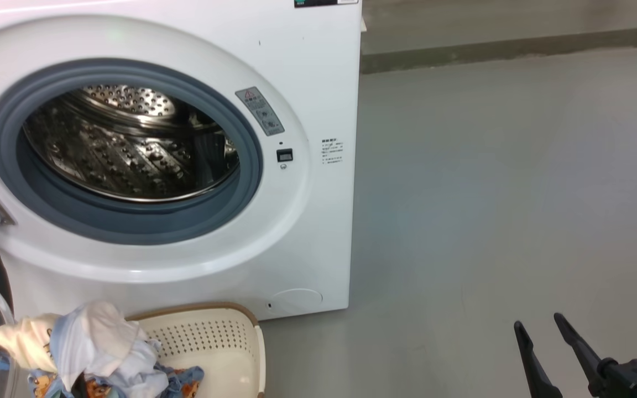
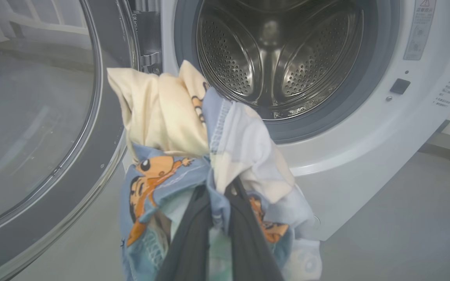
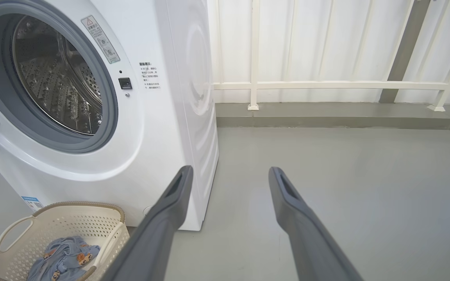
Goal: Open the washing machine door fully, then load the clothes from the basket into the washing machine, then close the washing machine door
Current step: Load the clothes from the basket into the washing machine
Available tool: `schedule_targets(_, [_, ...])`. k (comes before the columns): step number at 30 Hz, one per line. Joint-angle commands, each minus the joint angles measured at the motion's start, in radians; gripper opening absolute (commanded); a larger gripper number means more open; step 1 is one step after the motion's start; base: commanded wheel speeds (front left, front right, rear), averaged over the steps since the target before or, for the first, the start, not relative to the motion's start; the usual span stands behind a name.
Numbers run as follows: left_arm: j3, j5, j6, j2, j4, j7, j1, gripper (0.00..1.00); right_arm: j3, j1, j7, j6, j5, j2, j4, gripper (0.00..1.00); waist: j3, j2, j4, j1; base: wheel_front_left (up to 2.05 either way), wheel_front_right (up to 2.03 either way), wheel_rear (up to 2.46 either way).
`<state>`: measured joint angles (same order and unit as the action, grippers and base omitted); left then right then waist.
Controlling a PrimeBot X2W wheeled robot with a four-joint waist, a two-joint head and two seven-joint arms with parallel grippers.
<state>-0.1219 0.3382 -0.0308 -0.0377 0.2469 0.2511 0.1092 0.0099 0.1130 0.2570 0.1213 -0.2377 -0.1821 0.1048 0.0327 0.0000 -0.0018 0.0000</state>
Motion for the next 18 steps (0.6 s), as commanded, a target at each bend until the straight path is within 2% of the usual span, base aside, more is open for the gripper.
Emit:
schedule_targets(1, [-0.034, -0.004, 0.000, -0.013, -0.040, 0.011, -0.009, 0.00, 0.019, 0.001, 0.005, 0.009, 0.021, -0.014, -0.026, 1.00, 0.019, 0.0000, -0.002, 0.0000, 0.00, 0.00, 0.00])
schedule_targets(18, [-0.031, 0.001, -0.004, -0.013, -0.077, 0.011, 0.018, 0.00, 0.023, -0.003, 0.005, 0.009, 0.037, -0.009, -0.030, 1.00, 0.045, 0.0000, -0.001, 0.0000, 0.00, 0.00, 0.00])
